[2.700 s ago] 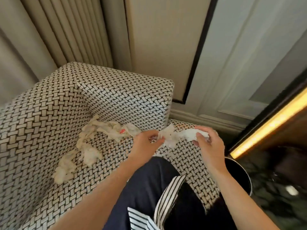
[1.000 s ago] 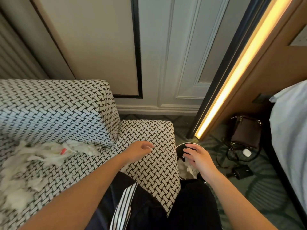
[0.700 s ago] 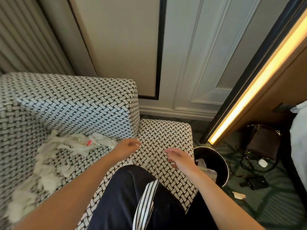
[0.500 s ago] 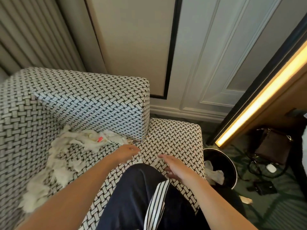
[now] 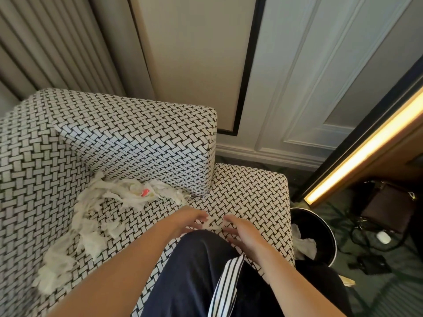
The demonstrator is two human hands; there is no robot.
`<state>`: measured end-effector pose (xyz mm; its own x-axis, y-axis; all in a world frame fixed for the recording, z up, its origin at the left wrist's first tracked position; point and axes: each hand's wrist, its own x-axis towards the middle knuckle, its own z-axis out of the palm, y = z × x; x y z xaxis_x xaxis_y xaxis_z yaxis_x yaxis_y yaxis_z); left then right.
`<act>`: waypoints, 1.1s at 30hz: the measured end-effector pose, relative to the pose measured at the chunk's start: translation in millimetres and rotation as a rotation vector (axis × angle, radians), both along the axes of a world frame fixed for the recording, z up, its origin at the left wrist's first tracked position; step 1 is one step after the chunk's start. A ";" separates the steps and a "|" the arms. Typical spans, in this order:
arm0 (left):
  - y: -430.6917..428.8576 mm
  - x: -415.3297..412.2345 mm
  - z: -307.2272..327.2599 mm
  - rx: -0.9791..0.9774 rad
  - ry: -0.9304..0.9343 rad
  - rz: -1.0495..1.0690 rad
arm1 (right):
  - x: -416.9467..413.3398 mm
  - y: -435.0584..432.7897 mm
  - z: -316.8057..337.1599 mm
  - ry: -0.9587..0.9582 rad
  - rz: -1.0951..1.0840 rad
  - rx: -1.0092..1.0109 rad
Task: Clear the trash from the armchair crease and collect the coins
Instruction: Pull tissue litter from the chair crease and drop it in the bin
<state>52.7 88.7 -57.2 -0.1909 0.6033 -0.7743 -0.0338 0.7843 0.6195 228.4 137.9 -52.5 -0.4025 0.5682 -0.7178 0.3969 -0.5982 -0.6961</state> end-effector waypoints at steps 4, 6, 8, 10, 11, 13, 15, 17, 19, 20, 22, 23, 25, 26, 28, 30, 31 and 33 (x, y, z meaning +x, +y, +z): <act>17.7 14.0 14.8 0.131 -0.074 0.031 | 9.2 13.5 2.8 0.083 -0.138 0.071; 28.3 26.7 22.1 0.193 -0.145 0.046 | 17.6 19.7 6.2 0.061 -0.101 0.191; 39.7 42.1 29.3 0.240 -0.194 0.030 | 25.7 25.3 10.2 0.029 -0.072 0.334; 51.4 61.1 36.1 0.278 -0.199 -0.031 | 35.7 30.7 15.8 0.007 -0.081 0.454; 59.2 73.8 39.4 0.289 -0.189 -0.067 | 44.9 35.4 17.9 -0.005 -0.106 0.499; 70.6 94.0 45.4 0.302 -0.146 -0.127 | 58.1 41.7 20.6 -0.001 -0.170 0.539; 82.5 115.1 50.3 0.310 -0.082 -0.182 | 73.5 47.5 23.3 0.009 -0.275 0.558; 92.7 136.8 52.1 0.327 -0.036 -0.227 | 90.7 53.5 20.9 0.009 -0.379 0.565; 100.0 158.0 52.0 0.348 -0.014 -0.266 | 107.9 57.8 16.1 -0.003 -0.454 0.566; 103.2 168.1 50.7 0.360 0.004 -0.294 | 117.0 59.9 12.6 -0.034 -0.484 0.587; 108.6 183.9 47.3 0.379 0.037 -0.348 | 133.9 65.8 4.7 -0.100 -0.569 0.586; 111.9 191.3 46.0 0.377 0.039 -0.364 | 143.6 70.4 0.2 -0.113 -0.630 0.546; 116.6 199.9 45.1 0.352 0.014 -0.365 | 159.0 78.5 -8.0 -0.120 -0.728 0.442; 118.7 202.7 45.0 0.339 -0.003 -0.362 | 166.5 82.7 -12.5 -0.121 -0.760 0.388; 121.7 206.0 44.1 0.317 -0.012 -0.363 | 178.8 90.8 -20.2 -0.108 -0.762 0.282; 122.8 206.8 42.4 0.301 -0.012 -0.361 | 186.7 96.6 -23.0 -0.087 -0.689 0.201; 123.6 206.4 41.3 0.293 -0.009 -0.358 | 189.1 99.5 -22.4 -0.077 -0.653 0.171; 123.1 203.2 39.1 0.271 0.001 -0.341 | 191.0 102.5 -18.2 -0.057 -0.601 0.140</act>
